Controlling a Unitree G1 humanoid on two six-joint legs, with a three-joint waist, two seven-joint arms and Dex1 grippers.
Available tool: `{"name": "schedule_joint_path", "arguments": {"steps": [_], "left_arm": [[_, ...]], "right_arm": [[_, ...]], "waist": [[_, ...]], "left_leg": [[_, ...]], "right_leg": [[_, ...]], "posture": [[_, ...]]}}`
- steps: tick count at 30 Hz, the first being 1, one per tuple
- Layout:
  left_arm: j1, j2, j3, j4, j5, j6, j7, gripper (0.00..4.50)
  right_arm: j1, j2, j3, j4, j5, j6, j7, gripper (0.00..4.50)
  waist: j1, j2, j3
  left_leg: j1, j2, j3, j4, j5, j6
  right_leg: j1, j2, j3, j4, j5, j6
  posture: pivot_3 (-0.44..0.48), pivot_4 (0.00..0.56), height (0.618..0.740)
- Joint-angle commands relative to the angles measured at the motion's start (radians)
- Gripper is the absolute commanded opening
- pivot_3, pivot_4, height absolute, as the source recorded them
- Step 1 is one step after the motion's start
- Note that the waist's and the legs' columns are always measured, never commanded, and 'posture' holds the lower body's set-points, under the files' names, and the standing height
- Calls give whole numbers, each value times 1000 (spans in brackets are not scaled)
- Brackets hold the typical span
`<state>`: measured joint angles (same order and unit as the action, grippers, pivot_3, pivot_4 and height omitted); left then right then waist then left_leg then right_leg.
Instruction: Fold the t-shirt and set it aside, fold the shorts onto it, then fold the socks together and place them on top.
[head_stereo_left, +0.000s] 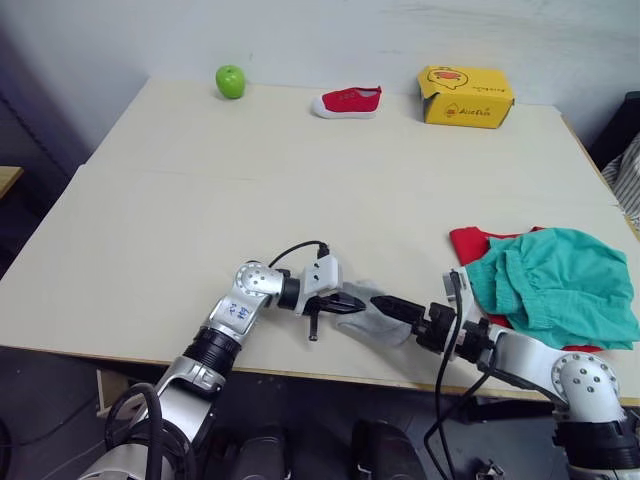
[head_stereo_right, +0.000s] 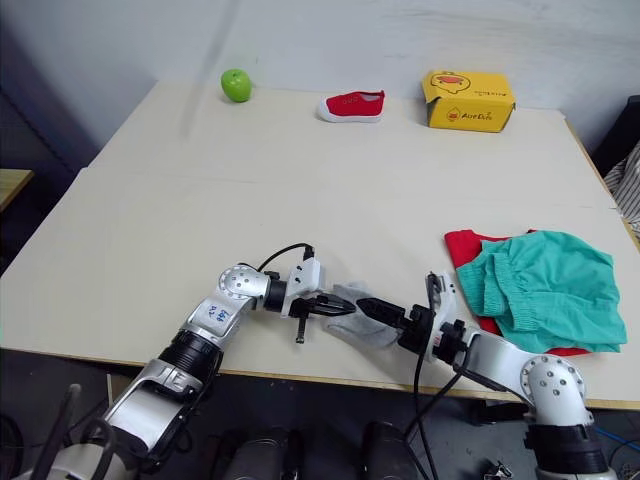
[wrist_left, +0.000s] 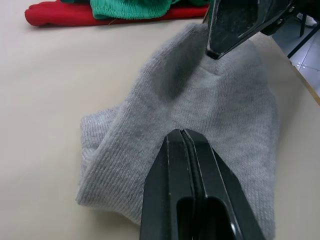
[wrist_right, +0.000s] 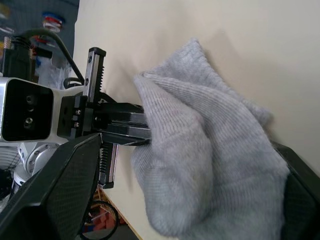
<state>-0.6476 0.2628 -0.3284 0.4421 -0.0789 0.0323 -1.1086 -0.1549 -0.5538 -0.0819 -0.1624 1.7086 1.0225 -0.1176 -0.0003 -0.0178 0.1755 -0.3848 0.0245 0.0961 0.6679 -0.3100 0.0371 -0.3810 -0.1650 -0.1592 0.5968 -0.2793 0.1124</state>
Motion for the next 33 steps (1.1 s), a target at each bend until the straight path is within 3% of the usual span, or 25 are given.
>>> {"name": "schedule_joint_path", "arguments": {"steps": [1,3,11,14,17,20,26,32,33], "left_arm": [[33,17,-13,5,23,12,0,0],[39,24,-10,-2,21,12,-3,0],[55,43,7,-21,12,-3,-15,0],[60,47,20,-23,-7,-31,-33,0],[63,50,54,-49,-66,-33,-77,0],[61,64,123,-134,-172,30,-117,605],[71,101,277,-331,-393,161,-137,2479],[89,120,328,-471,-506,287,-103,4458],[91,118,330,-486,-518,299,-100,4500]], "right_arm": [[-38,47,78,83,-79,47,10,4235],[-63,63,77,108,-107,59,27,3784],[-101,86,48,150,-181,112,89,869],[-109,90,30,152,-185,130,100,131],[-99,83,-2,128,-160,146,97,108],[-60,53,-62,58,-67,145,84,108],[99,-7,-259,-150,239,-21,10,108],[246,73,-563,-306,264,-263,16,108],[269,79,-610,-315,264,-304,3,108]], "waist": [[-4,2,-2],[-4,3,-3],[-8,4,-4],[-7,2,-5],[-7,2,-5],[-2,4,-4],[9,12,2],[28,12,2],[29,13,2]], "left_leg": [[0,1,1,0,0,0],[1,2,1,0,0,-1],[1,5,5,-1,-1,-3],[1,6,5,-1,-1,-3],[0,6,5,-1,-1,-3],[-4,6,5,-1,-1,-4],[-14,3,6,0,2,-8],[-18,3,6,1,1,-6],[-17,3,6,1,1,-6]], "right_leg": [[0,0,0,0,0,0],[0,1,0,0,0,-1],[-3,4,1,4,0,-2],[-3,4,0,4,0,-3],[-4,4,1,0,0,-3],[-9,4,1,1,0,-3],[-14,10,0,2,0,-2],[-14,14,2,-7,4,4],[-14,14,2,-7,4,4]], "posture": [[0,150,740],[0,150,740],[0,150,740],[0,150,740],[0,150,740],[0,150,740],[0,150,740],[0,150,740],[0,150,740]]}}
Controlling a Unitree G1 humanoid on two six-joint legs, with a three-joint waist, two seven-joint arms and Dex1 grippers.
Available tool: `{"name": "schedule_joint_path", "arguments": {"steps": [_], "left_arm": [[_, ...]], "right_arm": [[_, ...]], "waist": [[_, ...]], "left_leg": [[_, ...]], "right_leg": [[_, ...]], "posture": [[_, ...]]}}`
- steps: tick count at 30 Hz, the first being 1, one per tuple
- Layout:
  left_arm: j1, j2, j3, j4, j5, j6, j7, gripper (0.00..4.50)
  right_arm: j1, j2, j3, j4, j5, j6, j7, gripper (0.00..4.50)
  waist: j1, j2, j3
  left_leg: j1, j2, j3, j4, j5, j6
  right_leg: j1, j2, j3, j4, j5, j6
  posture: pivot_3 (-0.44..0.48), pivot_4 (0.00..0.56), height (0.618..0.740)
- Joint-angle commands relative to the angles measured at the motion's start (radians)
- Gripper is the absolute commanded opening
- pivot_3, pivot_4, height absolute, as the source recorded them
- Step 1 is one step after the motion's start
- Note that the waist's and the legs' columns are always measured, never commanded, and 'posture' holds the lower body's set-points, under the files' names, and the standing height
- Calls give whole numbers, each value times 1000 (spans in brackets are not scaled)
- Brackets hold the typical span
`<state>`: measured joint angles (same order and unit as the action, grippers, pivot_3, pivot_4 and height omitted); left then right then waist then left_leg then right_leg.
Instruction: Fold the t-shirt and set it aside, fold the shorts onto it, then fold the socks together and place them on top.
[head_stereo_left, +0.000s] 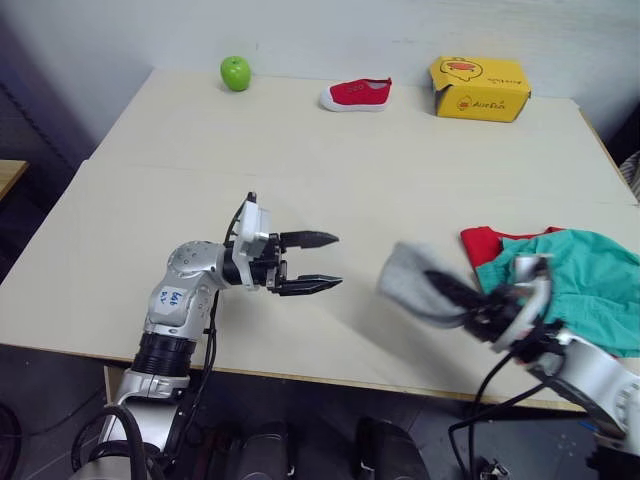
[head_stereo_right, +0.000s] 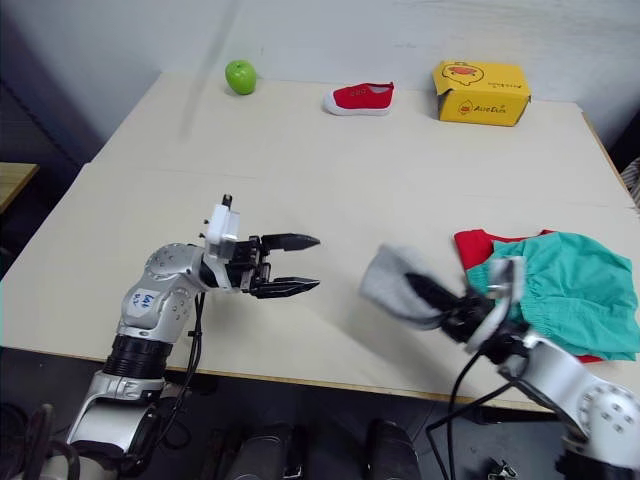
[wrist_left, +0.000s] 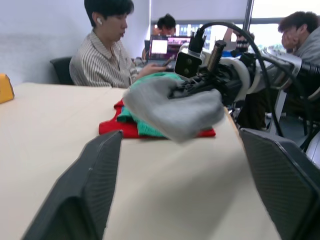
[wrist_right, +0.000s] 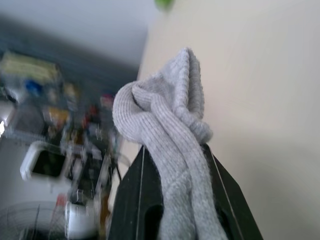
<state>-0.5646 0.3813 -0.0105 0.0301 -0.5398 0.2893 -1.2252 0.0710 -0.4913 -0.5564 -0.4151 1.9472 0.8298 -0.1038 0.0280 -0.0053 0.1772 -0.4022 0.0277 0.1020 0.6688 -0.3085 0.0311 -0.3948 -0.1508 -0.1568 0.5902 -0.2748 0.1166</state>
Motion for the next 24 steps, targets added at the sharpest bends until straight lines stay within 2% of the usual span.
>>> {"name": "schedule_joint_path", "arguments": {"steps": [1,4,8,12,15,21,24], "left_arm": [[10,-11,14,-84,-70,51,27,4500],[10,-30,2,-90,-78,60,39,4500],[-3,-38,-13,-77,-70,61,38,4500],[-22,-48,-26,-40,-50,30,25,4500],[-21,-51,-41,-20,-20,-9,19,4500],[-7,-35,-45,-23,16,-32,48,4500],[12,-2,-29,-33,20,-23,52,4500]], "right_arm": [[61,31,-187,-67,9,-174,-29,108],[95,65,-279,-45,-63,-309,-67,108],[105,89,-315,6,-171,-405,-53,108],[96,83,-253,131,-258,-397,-46,108],[38,93,-225,200,-281,-402,-25,108],[15,91,-246,252,-435,-467,-65,2121],[96,80,-267,221,-373,-393,-57,3234]], "waist": [[3,1,0],[2,1,0],[-4,2,1],[-8,2,1],[-11,3,1],[-6,5,2],[-4,5,2]], "left_leg": [[0,0,0,0,0,1],[0,-1,1,0,0,1],[1,0,1,0,1,0],[4,1,4,0,1,0],[8,1,9,-1,1,0],[12,1,15,-3,0,1],[12,1,17,-3,-1,2]], "right_leg": [[0,0,1,0,0,0],[0,0,1,0,1,1],[-1,1,2,1,1,0],[-1,2,6,3,1,-1],[-1,2,11,5,1,-1],[-2,2,18,6,1,-1],[-3,2,20,6,1,-1]], "posture": [[0,150,740],[0,150,740],[0,150,740],[0,150,740],[0,150,740],[0,150,740],[0,150,740]]}}
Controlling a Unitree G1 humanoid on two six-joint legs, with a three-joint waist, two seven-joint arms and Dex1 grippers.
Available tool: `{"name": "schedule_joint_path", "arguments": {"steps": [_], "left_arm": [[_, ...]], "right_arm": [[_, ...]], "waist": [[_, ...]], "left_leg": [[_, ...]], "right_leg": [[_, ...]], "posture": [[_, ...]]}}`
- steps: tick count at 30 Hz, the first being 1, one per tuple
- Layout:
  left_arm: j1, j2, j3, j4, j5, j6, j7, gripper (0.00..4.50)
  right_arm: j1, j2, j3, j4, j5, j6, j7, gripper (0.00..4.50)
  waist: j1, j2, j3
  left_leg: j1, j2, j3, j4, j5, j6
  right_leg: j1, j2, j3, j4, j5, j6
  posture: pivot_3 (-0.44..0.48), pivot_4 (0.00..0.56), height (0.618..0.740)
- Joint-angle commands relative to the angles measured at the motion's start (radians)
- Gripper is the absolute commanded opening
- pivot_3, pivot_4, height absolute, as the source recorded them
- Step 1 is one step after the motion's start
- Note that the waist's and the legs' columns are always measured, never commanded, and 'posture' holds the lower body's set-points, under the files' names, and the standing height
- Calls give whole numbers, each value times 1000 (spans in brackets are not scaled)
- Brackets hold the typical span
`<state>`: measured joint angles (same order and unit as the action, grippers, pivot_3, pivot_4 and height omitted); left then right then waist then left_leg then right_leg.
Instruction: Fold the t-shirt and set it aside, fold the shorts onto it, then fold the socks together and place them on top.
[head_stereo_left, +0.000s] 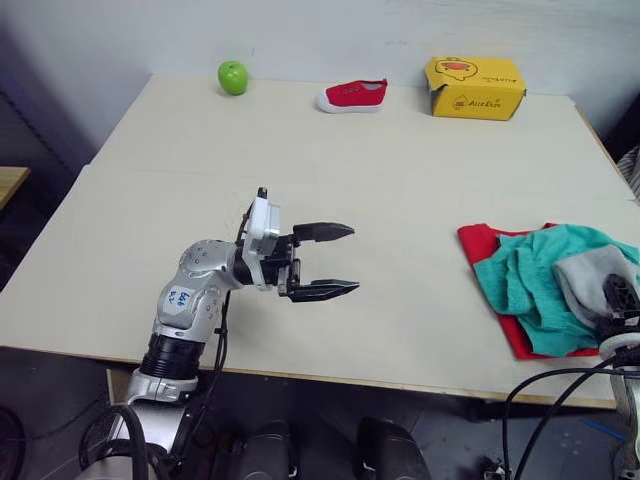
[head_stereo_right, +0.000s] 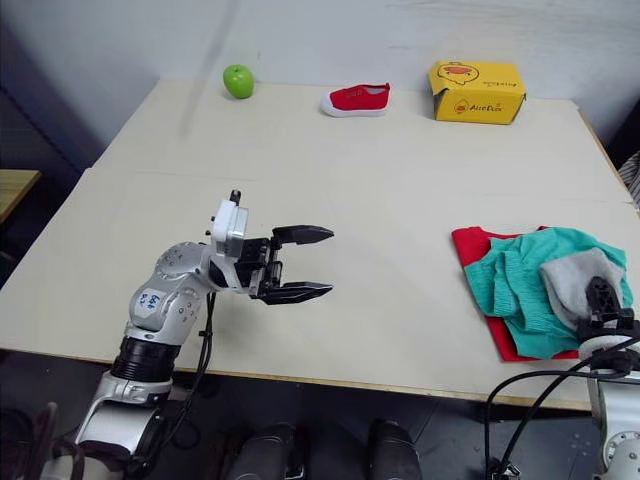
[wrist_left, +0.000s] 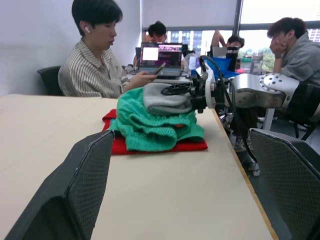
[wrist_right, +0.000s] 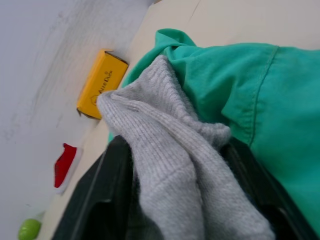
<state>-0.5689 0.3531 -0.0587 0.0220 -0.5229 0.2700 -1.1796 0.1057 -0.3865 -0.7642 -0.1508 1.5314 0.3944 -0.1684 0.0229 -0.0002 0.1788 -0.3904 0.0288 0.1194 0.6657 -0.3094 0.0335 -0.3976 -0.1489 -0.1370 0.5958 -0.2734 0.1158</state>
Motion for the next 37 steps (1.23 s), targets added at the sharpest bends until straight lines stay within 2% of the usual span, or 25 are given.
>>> {"name": "schedule_joint_path", "arguments": {"steps": [1,2,4,6,9,11,14,15,19,21,25,30,32,37], "left_arm": [[23,38,23,-28,3,-2,8,4500],[29,51,28,-28,6,-4,11,4500],[39,73,39,-25,8,-5,18,4500],[51,90,50,-22,11,-6,27,4500],[76,138,77,0,25,-15,27,4500],[101,173,95,9,40,-35,25,4500],[149,228,125,23,66,-65,30,4500],[167,246,133,27,78,-83,28,4500],[252,332,197,76,149,-184,66,4500],[301,365,230,82,178,-239,87,4500],[372,406,271,93,226,-333,119,4500],[425,414,301,94,239,-367,167,4500],[427,406,304,79,234,-356,188,4500],[473,423,295,25,239,-361,180,4500]], "right_arm": [[103,-43,-66,-54,66,80,16,3548],[149,-65,-77,-58,87,121,24,3959],[225,-114,-107,-45,113,184,45,4468],[280,-160,-144,-14,126,220,77,4468],[396,-296,-202,28,-17,264,276,4468],[465,-382,-211,24,-184,222,450,4468],[558,-512,-137,27,-712,-174,697,4468],[564,-534,-120,41,-820,-293,779,4468],[354,-611,-91,100,-869,-415,928,4468],[254,-639,13,50,-884,-435,1025,4468],[45,-658,316,-58,-894,-400,1192,4468],[-180,-547,646,-11,-1002,-399,1319,4468],[-201,-493,702,19,-1033,-427,1349,4468],[-245,-403,730,93,-1083,-498,1368,4468]], "waist": [[2,0,0],[3,0,0],[2,0,0],[1,0,0],[0,2,-1],[-3,3,-1],[-8,3,-1],[-10,3,-1],[-24,0,1],[-28,0,2],[-25,-2,3],[-6,-2,4],[2,-2,4],[-1,-2,4]], "left_leg": [[0,0,0,0,0,0],[0,0,0,0,-1,1],[0,0,0,0,-2,1],[0,0,1,0,-3,3],[1,0,4,1,-8,10],[2,1,5,0,-9,10],[3,2,6,0,-9,8],[3,1,6,0,-9,8],[4,2,7,0,-6,1],[4,2,7,-1,-6,0],[4,4,6,-1,-6,-2],[1,1,5,1,-6,0],[1,1,6,2,-7,0],[0,1,8,2,-7,0]], "right_leg": [[0,0,0,-1,0,0],[0,0,1,-1,0,0],[0,0,2,-2,0,0],[0,0,2,-3,0,1],[0,-1,4,-6,1,2],[0,0,5,-6,1,2],[-1,1,5,-6,1,2],[-1,1,6,-6,1,2],[-1,2,6,-6,1,2],[-2,1,6,-6,1,2],[-2,1,4,-5,0,0],[-4,-3,3,-4,0,0],[-4,-2,3,-4,0,0],[-5,-2,3,-2,1,1]], "posture": [[0,150,740],[0,150,740],[0,150,740],[0,150,740],[0,150,740],[0,150,740],[0,150,740],[0,150,740],[0,150,740],[0,150,740],[0,150,740],[0,150,740],[0,150,740],[0,150,740]]}}
